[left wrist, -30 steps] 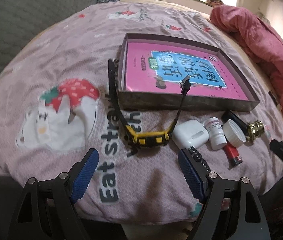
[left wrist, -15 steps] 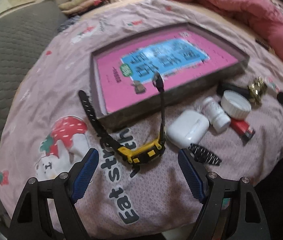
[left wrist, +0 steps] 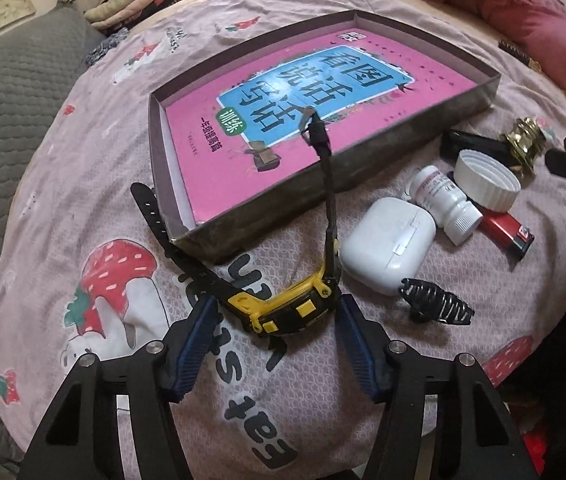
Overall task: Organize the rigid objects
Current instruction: 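Lower the left gripper onto the yellow watch face while the right gripper approaches the gold cap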
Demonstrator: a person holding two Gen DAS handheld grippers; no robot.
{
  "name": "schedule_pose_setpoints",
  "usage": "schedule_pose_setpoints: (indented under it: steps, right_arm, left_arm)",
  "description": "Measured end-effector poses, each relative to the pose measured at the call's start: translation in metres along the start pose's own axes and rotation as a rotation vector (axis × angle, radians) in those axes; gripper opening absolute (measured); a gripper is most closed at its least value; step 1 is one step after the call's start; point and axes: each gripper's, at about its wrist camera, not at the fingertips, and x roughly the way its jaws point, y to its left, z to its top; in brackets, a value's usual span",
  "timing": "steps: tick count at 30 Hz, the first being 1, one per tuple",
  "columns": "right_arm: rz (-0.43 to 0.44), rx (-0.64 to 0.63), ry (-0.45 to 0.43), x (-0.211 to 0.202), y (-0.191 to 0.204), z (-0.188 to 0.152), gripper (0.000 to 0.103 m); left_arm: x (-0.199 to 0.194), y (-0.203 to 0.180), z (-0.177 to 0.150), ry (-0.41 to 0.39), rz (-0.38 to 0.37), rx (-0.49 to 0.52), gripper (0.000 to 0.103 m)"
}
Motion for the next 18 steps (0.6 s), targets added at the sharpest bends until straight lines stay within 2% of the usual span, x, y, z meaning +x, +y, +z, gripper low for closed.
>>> schedule_pose_setpoints:
  steps: [6,9,13,17,18]
  right_arm:
    - [-0.043,-0.129,0.008,0.011,0.02,0.001,0.074]
    - [-0.091,-0.217,-0.006,0.014,0.034,0.001,0.073]
    - [-0.13,-0.288,-0.001,0.021,0.041,0.003,0.063]
    - [-0.095,-0.285,-0.001,0.022,0.037,0.006,0.051]
    - [-0.081,-0.282,-0.003,0.021,0.036,0.007,0.046]
  left_arm:
    - [0.003,0.002,0.002,-0.003,0.001,-0.005,0.063]
    - [0.004,0.006,0.003,-0.003,-0.015,-0.028,0.063]
    - [0.005,0.012,0.005,-0.006,-0.039,-0.055,0.062]
    - [0.004,0.02,0.005,-0.007,-0.089,-0.102,0.061]
    - [0.004,0.023,0.005,-0.006,-0.102,-0.116,0.061]
